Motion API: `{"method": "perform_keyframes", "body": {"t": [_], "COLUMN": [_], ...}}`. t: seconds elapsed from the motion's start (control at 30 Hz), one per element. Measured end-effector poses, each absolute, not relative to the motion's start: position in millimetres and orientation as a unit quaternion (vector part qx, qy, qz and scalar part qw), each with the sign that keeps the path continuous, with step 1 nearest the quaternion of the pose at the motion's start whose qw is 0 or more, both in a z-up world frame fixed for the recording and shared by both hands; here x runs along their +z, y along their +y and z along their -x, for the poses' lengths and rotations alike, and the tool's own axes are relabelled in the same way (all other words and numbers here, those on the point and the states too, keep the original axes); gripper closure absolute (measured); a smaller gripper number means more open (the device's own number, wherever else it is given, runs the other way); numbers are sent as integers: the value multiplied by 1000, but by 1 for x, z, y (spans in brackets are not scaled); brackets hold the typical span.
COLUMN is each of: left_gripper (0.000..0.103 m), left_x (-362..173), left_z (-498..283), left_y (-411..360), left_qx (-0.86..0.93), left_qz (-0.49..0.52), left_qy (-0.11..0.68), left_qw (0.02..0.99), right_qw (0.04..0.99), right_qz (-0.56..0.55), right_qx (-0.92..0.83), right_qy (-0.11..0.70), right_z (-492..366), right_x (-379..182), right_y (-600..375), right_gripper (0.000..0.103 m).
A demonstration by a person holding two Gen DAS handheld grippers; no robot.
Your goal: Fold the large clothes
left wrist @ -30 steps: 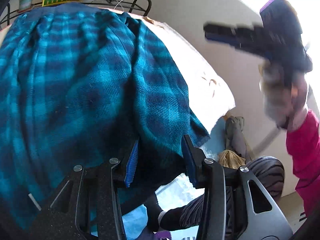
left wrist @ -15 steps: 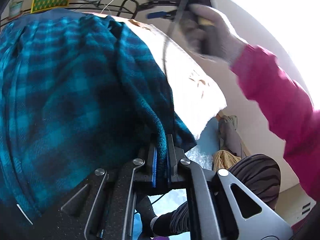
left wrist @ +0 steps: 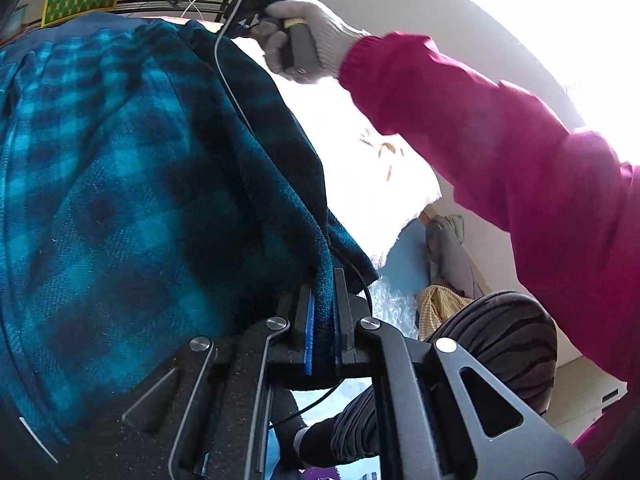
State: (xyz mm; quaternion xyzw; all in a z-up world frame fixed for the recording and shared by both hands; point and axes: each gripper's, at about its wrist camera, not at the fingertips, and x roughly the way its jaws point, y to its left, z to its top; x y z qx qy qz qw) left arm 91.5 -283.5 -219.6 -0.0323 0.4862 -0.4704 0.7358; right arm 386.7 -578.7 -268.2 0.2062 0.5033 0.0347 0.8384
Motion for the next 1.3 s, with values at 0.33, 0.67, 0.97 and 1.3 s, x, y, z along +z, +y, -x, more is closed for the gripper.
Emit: {"method": "perform_keyframes", "body": {"t": [0.33, 0.67, 0.97, 1.3], "left_gripper": [99, 99, 99, 97], "left_x": [-218, -228, -248, -240], "left_z": [-93, -93, -105, -100], "left_y": [-280, -260, -258, -257], "left_qx": [-487, -471, -452, -436], "left_qz": [61, 111, 130, 114], "left_qy": [479, 500, 528, 525], "left_qw": [728, 718, 707, 722], "right_qw": [904, 894, 848, 887], "right_qz": [-114, 3, 33, -72], "right_qx": [31, 104, 109, 130], "right_qy": [411, 437, 518, 437], "right_z": [-366, -394, -430, -335], "right_x": [-152, -166, -260, -138], "right_y": [-556, -417, -369, -448], "right_gripper": [103, 103, 101, 77]}}
